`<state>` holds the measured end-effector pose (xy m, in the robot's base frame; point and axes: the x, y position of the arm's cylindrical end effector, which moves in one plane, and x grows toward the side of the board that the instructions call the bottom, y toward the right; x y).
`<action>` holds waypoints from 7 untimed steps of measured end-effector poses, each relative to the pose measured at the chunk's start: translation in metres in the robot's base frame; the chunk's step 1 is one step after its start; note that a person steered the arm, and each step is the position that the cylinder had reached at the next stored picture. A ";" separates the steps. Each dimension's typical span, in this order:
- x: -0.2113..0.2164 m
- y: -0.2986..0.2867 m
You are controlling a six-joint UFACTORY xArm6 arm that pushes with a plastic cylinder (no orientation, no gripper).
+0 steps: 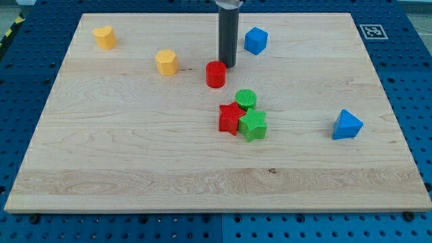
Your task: Move red circle into the top of red star
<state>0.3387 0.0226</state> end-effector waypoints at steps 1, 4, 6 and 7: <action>-0.003 0.020; 0.050 0.005; -0.012 -0.010; -0.005 -0.033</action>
<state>0.3334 -0.0105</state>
